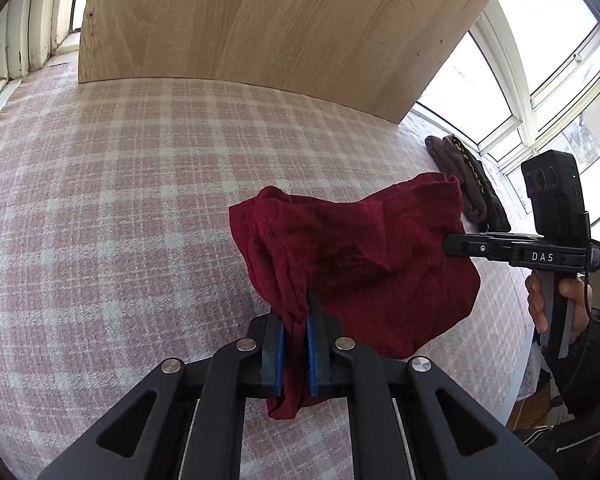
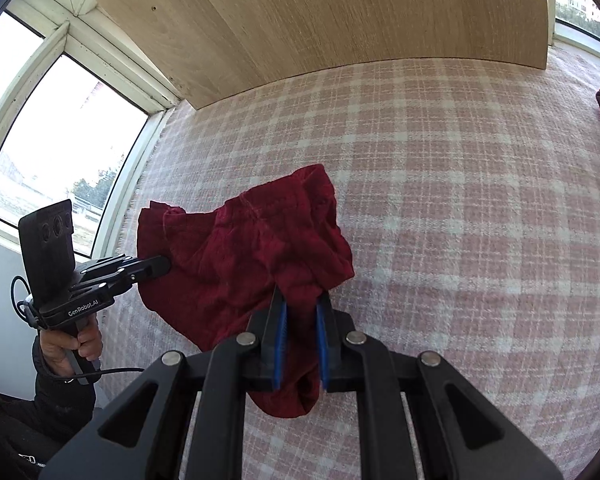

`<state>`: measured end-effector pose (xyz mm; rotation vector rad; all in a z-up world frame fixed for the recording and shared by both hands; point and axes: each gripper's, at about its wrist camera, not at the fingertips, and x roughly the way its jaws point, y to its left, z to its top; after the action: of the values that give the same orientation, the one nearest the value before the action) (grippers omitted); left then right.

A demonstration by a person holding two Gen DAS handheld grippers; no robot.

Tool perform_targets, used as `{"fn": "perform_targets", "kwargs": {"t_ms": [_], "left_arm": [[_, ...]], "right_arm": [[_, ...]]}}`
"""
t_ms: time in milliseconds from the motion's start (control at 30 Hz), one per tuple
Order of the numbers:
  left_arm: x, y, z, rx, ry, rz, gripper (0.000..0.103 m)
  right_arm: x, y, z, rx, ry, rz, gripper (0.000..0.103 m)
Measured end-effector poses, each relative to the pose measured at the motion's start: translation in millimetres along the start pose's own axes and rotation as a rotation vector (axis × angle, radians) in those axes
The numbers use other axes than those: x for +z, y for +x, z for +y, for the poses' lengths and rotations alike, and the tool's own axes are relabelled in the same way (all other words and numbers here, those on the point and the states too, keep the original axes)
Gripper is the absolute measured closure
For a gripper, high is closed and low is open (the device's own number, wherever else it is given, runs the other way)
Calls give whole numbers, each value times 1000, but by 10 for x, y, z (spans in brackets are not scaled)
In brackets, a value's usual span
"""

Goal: Fold clothes
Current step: 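Lift the folded shorts with both grippers and carry them onto the dark garment stack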

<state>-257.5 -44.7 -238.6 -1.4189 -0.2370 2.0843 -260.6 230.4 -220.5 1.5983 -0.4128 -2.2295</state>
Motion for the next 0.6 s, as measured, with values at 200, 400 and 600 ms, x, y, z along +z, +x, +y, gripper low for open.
{"fn": "perform_targets", "kwargs": {"t_ms": [200,400,600], "left_arm": [[-25,-186,-132,-12,4,-32,95],[0,-575,-546,-7,84,-94,95],[22,-644,-1218,-27,160,-116,95]], "right_arm": [[-122,-194,16,2,-1,-30,91],[-308,-772,123,-15,-43,-122,91],[-534,-1425,-54,-61,-69,-199,91]]}}
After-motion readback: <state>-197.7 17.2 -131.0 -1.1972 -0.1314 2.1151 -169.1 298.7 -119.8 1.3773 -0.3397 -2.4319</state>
